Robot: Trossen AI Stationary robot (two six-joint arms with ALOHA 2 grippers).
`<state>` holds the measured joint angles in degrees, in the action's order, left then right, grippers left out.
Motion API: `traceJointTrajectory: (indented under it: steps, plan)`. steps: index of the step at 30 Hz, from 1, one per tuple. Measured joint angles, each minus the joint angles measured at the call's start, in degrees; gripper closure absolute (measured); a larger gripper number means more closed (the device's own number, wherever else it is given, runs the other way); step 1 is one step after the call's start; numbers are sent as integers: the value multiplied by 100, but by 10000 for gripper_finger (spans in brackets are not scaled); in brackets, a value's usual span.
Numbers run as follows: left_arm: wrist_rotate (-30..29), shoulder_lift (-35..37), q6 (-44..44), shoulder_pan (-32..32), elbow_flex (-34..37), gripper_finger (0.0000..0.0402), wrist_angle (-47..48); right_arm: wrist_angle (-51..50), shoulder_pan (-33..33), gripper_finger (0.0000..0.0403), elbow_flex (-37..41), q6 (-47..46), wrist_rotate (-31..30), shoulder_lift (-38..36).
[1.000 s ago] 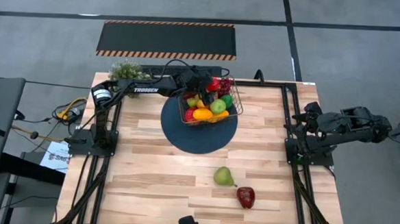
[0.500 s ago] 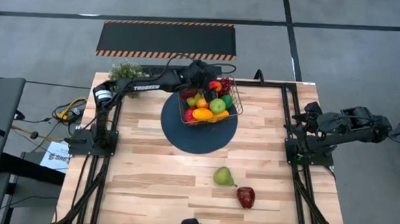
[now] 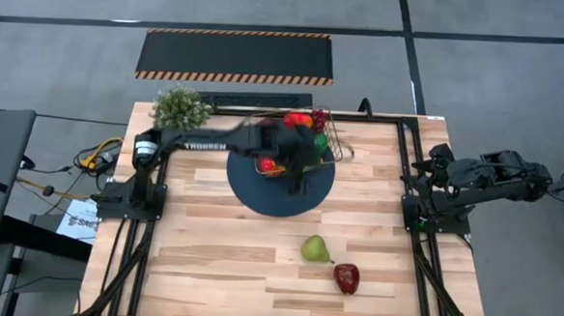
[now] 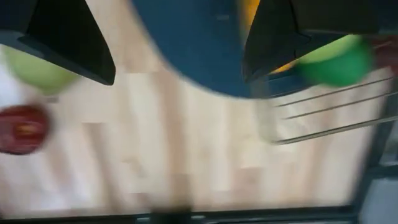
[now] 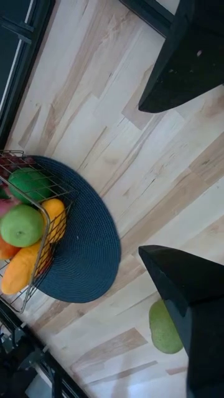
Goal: Build produce basket
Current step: Put the pear into the wire basket
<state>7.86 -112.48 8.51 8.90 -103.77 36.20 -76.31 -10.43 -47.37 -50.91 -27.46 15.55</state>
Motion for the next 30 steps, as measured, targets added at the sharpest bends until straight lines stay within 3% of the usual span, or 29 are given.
traceJointTrajectory:
  steps: [5, 11, 14, 20, 30]
  plan:
    - [-171, -120, -395, -815, 3, 65, -271, 0, -1, 17, 0, 25, 0, 2]
    - [-1012, -305, -786, -1620, 7, 65, -595, -1, -1, 17, 0, 5, 0, 2]
    - [-1054, -427, -883, -1898, 7, 65, -704, -3, -1, 17, 0, 19, 2, 0]
    - [-1078, -879, -1158, -2279, 2, 65, -1543, 2, -4, 17, 0, 31, 37, 4]
    - [-1121, -1520, -1176, -2465, 7, 65, -1729, -8, -9, 17, 0, 36, 111, -33]
